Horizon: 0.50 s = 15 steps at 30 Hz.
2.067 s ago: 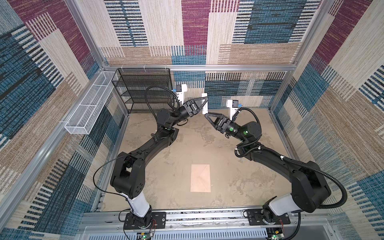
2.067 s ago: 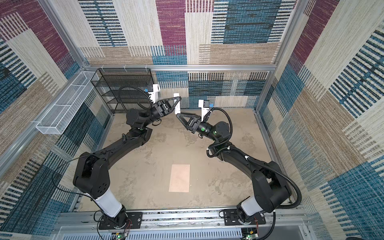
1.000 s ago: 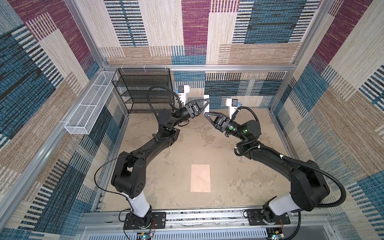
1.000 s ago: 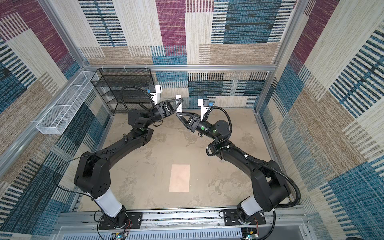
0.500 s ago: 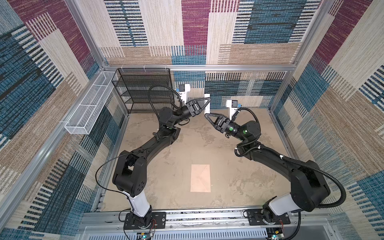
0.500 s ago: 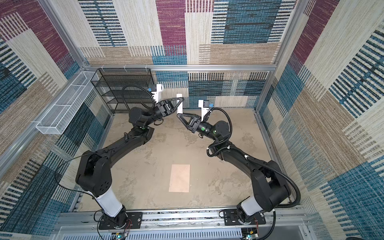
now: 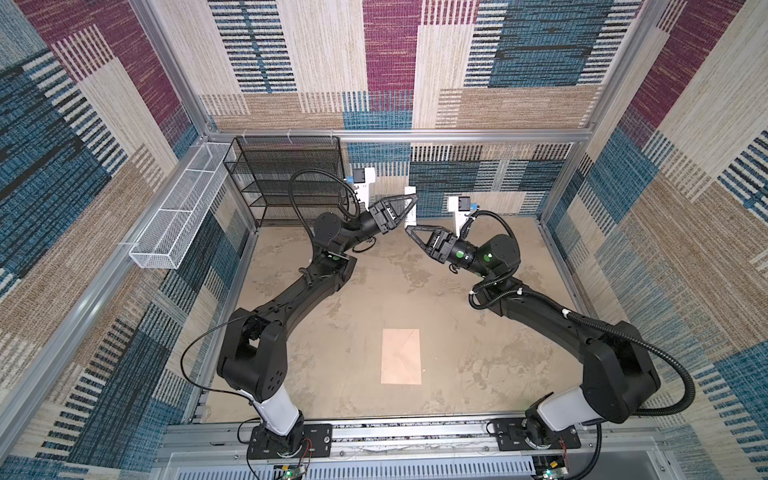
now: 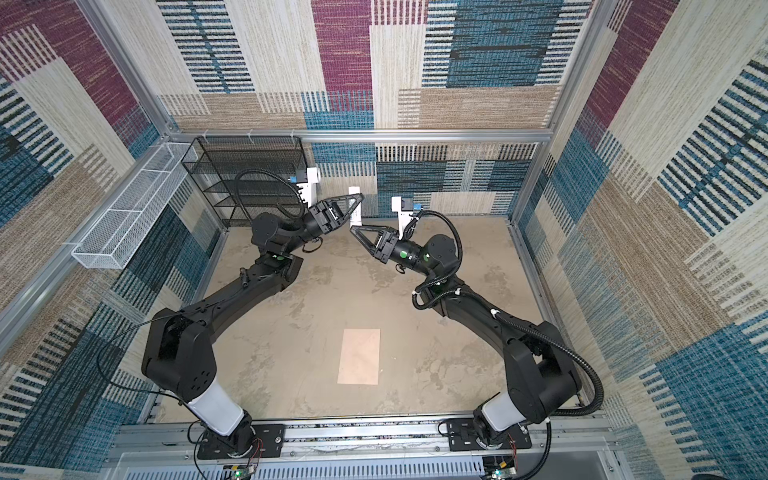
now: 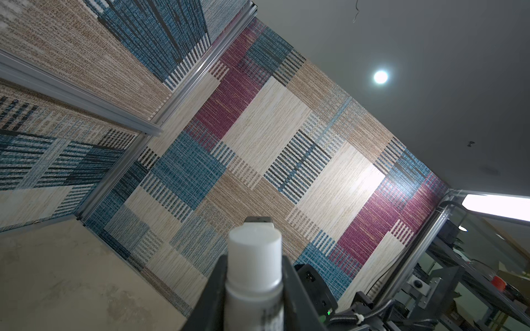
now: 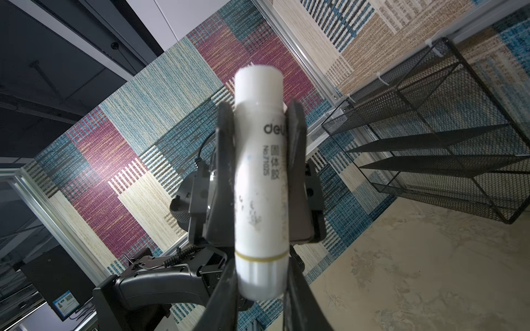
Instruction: Place the letter into the envelope and seal it
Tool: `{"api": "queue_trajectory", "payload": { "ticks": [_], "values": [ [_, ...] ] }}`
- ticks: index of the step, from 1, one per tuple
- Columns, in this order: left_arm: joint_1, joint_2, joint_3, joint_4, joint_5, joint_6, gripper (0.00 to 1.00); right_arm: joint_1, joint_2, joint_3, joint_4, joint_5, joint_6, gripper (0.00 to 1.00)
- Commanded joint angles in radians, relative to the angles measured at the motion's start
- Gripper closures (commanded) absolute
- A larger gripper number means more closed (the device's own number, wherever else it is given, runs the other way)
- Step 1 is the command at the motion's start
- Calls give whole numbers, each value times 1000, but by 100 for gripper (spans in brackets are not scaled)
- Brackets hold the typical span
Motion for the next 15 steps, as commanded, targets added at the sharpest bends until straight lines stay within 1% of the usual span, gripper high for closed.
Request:
{"api": "queue_trajectory", "payload": {
  "ticks": [1,4,6,8,10,12,15],
  "values": [
    [-6,-19,-7,-92,50,103,100,1,-25,28,-29,36,-56,82],
    [-15,-43,-12,-169,51,173,100,2,-46,53,-125,62,-109,83],
    [-21,-64,-17,-233,46,227,100,3,-69,70,-200,99,-158,84],
    [-30,-80,-21,-302,41,285,100,7,-94,96,-316,159,-237,86],
    [-38,-97,-23,-362,36,340,100,10,-120,115,-399,226,-299,87],
    [-46,-110,-21,-438,29,387,100,12,-142,128,-464,291,-343,88],
    [-55,-120,-21,-494,20,435,100,26,-162,160,-556,396,-406,88]
  ]
}}
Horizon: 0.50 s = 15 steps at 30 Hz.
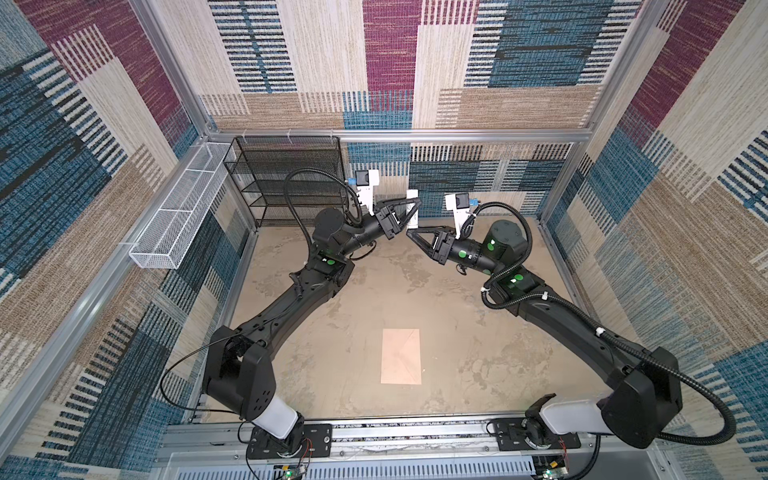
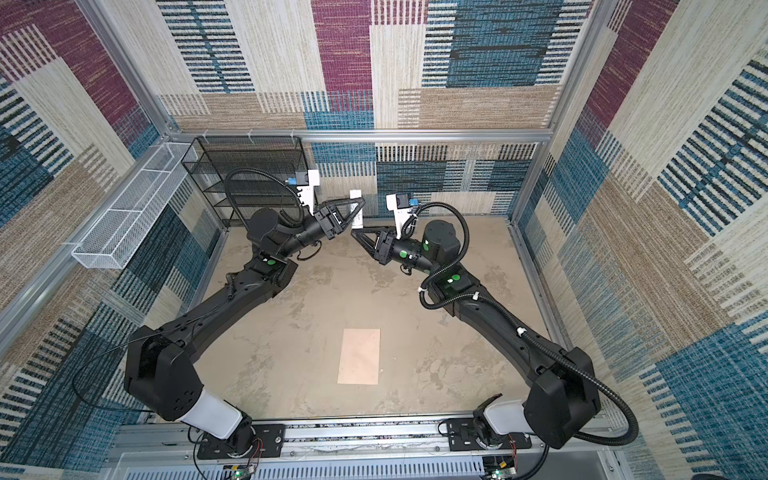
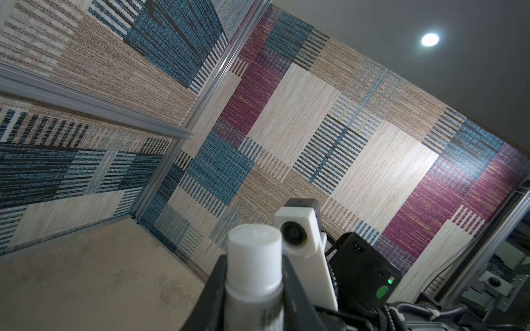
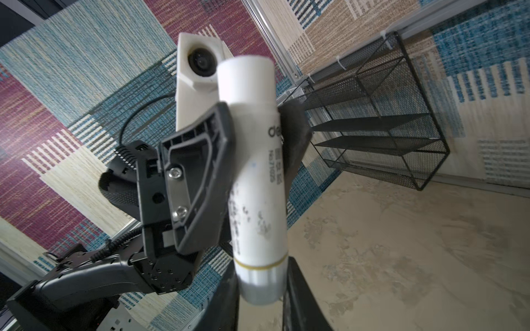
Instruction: Place the letter into the envelope and seal it
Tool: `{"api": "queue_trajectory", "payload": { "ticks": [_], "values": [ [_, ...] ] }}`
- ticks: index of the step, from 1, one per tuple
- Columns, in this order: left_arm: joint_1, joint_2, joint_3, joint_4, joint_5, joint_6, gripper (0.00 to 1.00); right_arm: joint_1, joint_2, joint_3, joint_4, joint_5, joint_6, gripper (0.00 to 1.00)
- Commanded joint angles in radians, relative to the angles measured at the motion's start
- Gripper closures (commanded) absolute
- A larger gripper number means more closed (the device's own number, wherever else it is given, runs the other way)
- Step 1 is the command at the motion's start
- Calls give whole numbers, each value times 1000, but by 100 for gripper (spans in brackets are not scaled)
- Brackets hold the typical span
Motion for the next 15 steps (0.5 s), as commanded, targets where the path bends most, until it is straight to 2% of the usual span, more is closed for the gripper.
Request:
{"api": "queue_trajectory", "payload": {
  "ticks": [1,6,15],
  "values": [
    [-15,-9,-9,-209,103,141,100,9,-29,48,-8,317,-127,88],
    [-24,-23,-15,-272,96,190,100,39,-55,72,-86,483,-201,89],
    [-31,-62,-53,-335,71,256,100,74,-87,75,-145,649,-246,89]
  ]
}}
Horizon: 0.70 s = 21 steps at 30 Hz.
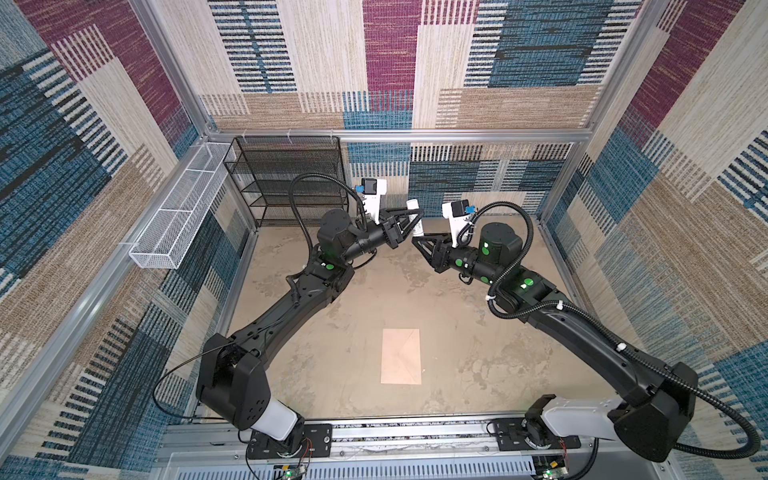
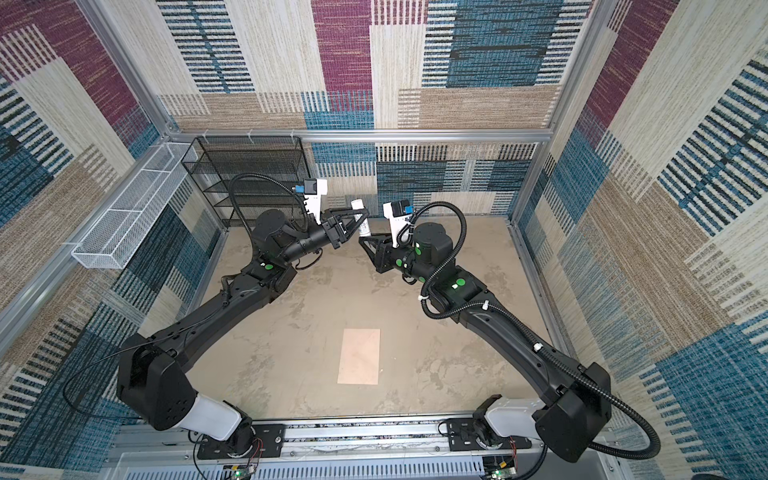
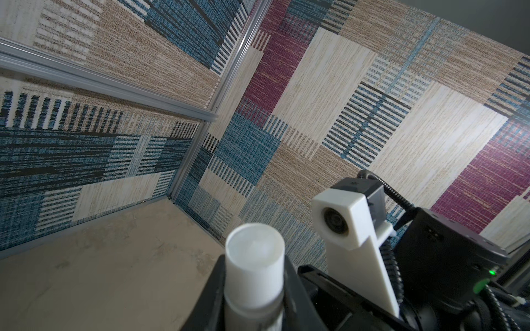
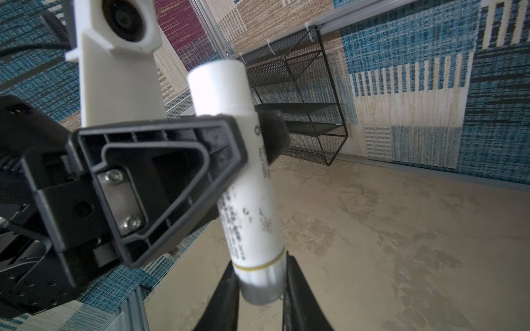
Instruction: Place the letter into the envelope and seal it
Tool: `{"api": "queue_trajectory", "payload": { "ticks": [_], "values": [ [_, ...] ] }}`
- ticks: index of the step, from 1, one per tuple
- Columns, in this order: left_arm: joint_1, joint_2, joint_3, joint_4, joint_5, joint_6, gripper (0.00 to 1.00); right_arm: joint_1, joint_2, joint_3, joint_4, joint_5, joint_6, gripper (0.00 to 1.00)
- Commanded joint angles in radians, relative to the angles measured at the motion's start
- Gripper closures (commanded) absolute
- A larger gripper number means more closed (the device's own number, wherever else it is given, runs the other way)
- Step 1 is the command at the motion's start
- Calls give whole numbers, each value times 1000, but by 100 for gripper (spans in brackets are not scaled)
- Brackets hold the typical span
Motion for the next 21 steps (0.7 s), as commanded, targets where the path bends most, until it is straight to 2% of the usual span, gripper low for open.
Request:
{"api": "queue_trajectory", "payload": {
  "ticks": [1,11,21],
  "values": [
    [-9,-12,-18,-160,118,65,100,0,-16,28,200,331,-10,89],
    [-31,-17,-39,-174,87,91,100,82,15,63,190,377,-128,89],
    [-34,-28,-34,-231,0,149,100,196,58,111,174,487,-270,89]
  ]
}}
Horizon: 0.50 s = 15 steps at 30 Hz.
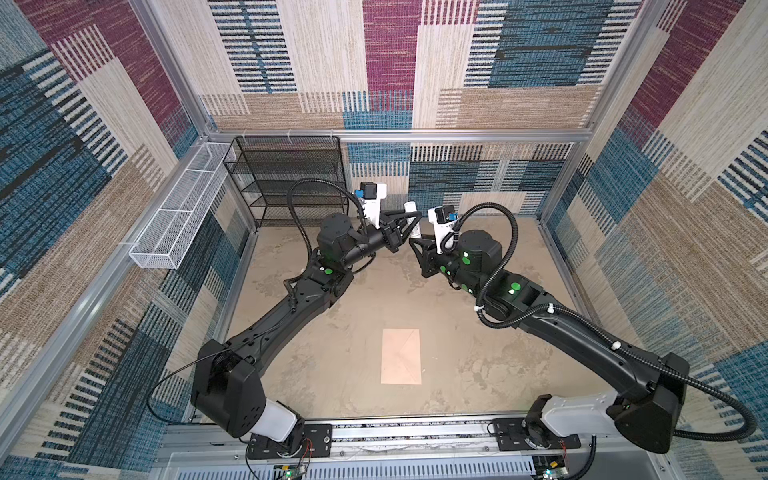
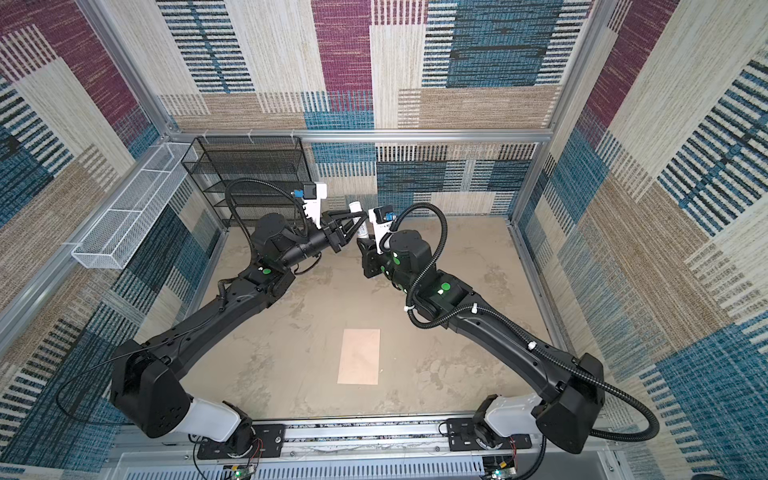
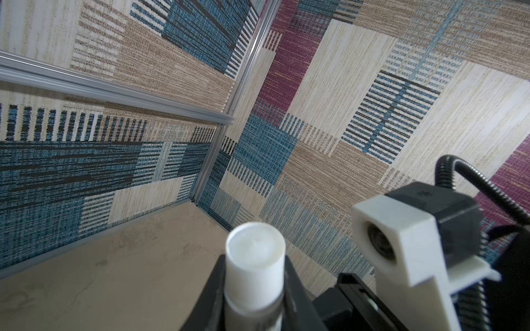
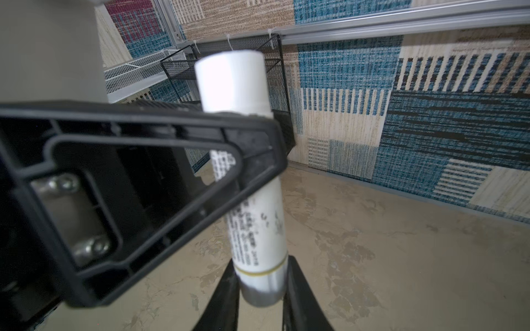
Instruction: Place the letter into the envelope and seal it
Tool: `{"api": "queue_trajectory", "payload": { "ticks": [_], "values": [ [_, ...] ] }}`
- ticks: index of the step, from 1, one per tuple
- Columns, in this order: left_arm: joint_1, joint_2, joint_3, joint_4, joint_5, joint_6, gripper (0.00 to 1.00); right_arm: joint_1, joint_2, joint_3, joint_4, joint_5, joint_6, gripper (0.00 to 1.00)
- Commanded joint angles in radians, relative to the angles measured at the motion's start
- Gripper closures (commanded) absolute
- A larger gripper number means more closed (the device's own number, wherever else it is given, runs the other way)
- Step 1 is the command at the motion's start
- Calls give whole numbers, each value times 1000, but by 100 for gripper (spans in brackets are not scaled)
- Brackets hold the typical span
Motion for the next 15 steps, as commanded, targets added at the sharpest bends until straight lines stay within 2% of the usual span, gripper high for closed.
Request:
{"api": "queue_trajectory", "payload": {
  "ticks": [1,4,9,12,15],
  "values": [
    [-14,5,-5,-200,77,46,100,31,18,47,247,92,-81,88],
    [-14,-7,-14,-219,4,67,100,43,22,35,247,95,-84,78],
    [5,-50,-36,-202,-109,97,100,42,-1,-51,219,91,-162,50],
    [29,-60,-27,-188,-131,85,100,25,-22,-148,197,75,-190,42],
    [45,-76,-23,-174,-155,78,100,-16,-66,-271,204,62,-168,39]
  ]
}}
